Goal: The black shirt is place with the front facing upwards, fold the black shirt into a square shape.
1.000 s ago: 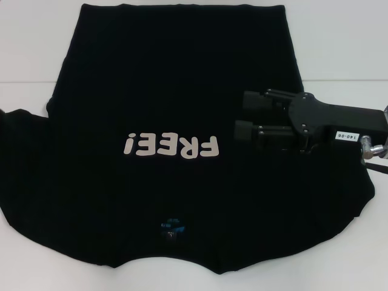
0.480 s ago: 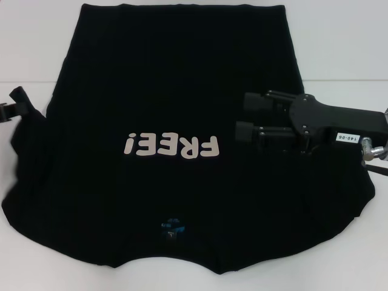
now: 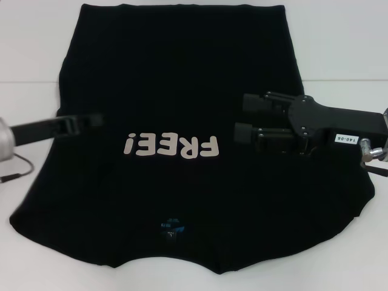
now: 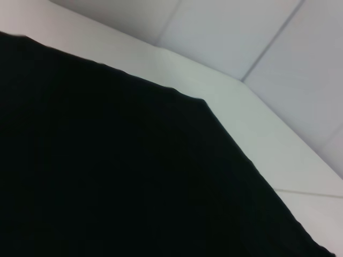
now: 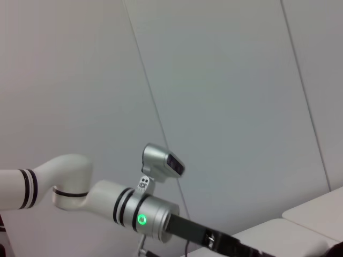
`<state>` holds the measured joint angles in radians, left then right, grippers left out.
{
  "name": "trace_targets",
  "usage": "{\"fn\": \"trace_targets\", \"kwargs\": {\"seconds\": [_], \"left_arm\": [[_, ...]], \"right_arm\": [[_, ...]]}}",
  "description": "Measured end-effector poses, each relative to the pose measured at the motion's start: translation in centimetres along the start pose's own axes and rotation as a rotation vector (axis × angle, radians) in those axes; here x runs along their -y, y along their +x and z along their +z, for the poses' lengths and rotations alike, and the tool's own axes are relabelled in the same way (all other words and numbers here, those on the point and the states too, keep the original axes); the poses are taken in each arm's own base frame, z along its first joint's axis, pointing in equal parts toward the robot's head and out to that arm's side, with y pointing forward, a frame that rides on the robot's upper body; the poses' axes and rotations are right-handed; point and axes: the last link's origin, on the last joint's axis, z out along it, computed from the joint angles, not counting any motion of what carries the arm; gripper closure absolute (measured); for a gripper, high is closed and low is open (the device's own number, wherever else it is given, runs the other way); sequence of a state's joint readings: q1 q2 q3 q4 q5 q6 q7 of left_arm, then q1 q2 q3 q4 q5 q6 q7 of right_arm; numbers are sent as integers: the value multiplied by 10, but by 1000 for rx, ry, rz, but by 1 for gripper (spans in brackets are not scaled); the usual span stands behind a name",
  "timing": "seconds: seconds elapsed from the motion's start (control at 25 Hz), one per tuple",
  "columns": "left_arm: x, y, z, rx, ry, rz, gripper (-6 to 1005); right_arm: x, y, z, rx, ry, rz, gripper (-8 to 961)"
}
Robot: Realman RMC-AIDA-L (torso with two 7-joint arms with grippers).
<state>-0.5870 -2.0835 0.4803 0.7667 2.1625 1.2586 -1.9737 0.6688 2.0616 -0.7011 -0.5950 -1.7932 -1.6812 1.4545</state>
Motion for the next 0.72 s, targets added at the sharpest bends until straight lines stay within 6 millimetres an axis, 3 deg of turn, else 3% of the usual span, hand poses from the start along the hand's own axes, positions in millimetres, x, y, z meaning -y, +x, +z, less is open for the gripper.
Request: {"fn": "trace_targets", "kwargs": {"seconds": [0.16,0.44,0.56,0.72], "left_arm": [[-12,-8,15,35,-36,26,885],[-22,-4,6,37,-116,70,588],[-34,-4,-4,13,-237,127,464],[-54,-14,-15,-20,-408,281,336]], "right_arm": [[0,0,0,0,0,0,120],[3,-4,-10,21,20,25,128],[8,-8,-25,41,65,114,131],[21,-12,-64,76,176,320,135]]}}
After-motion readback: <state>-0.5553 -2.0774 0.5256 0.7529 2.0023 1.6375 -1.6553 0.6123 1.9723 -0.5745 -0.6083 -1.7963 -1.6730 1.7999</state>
